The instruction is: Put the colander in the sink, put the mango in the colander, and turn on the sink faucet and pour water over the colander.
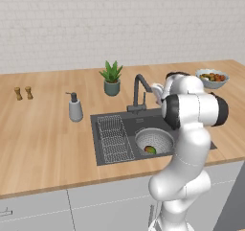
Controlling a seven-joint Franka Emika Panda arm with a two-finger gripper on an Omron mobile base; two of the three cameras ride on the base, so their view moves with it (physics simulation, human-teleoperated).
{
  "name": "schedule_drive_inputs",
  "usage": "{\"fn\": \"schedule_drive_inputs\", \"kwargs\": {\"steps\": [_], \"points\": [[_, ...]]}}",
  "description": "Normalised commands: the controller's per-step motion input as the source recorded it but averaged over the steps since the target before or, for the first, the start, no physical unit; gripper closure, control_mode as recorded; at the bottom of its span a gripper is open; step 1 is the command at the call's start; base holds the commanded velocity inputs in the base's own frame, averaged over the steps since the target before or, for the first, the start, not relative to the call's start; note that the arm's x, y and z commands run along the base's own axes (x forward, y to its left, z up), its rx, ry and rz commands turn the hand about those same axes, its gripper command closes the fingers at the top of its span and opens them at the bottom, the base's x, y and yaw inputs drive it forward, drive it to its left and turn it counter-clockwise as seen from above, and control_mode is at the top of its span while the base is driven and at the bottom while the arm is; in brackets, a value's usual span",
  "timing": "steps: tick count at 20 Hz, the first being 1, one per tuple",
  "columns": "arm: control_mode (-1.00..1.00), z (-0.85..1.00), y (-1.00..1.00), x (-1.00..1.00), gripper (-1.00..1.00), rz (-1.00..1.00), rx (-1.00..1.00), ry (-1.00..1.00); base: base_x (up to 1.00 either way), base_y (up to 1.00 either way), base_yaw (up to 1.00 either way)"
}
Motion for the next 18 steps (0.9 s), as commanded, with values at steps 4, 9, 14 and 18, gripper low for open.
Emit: {"fn": "schedule_drive_inputs", "kwargs": {"steps": [4, 9, 14, 18], "points": [[-1.0, -0.1, 0.0, 0.27, -1.0, 0.0, 0.03, 0.06, 0.0, 0.0, 0.0], [-1.0, -0.14, 0.03, 0.02, -1.0, 0.0, 0.01, 0.01, 0.0, 0.0, 0.0], [-1.0, -0.2, 0.05, 0.0, -1.0, 0.0, 0.0, 0.0, 0.0, 0.0, 0.0], [-1.0, -0.19, 0.07, 0.01, -1.0, 0.0, 0.0, 0.0, 0.0, 0.0, 0.0]]}}
